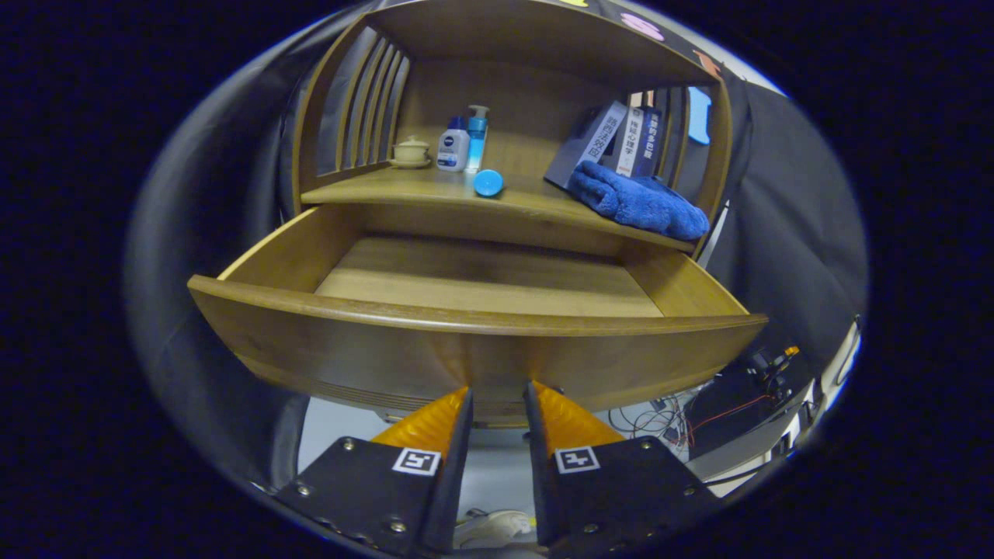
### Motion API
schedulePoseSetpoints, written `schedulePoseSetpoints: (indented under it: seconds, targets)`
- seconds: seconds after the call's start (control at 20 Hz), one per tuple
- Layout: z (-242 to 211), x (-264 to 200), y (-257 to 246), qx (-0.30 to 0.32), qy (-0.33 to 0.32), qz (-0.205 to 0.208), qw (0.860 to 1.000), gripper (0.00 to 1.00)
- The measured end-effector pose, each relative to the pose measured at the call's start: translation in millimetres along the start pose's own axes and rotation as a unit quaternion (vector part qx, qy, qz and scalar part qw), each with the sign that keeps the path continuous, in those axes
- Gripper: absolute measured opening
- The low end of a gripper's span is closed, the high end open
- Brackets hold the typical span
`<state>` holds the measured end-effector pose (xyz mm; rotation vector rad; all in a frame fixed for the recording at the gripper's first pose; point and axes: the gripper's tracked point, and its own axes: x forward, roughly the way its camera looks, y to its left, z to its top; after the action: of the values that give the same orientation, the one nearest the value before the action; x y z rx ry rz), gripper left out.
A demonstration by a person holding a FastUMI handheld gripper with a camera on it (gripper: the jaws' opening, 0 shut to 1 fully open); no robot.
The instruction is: Pull open the drawer, take out the items inside it, and place them on the countertop above the cabinet.
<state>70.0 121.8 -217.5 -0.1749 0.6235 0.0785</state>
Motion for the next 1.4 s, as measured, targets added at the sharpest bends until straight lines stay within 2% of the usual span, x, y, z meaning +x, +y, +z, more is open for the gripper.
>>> schedulePoseSetpoints:
  seconds: [0.25,0.9,1.4]
  targets:
    - [33,30,8,0.015,-0.024,0.006,1.0,0.39]
    - [74,98,16,0.034,-0.03,0.023,0.999,0.44]
    - [88,118,19,0.046,-0.036,0.028,0.998,0.45]
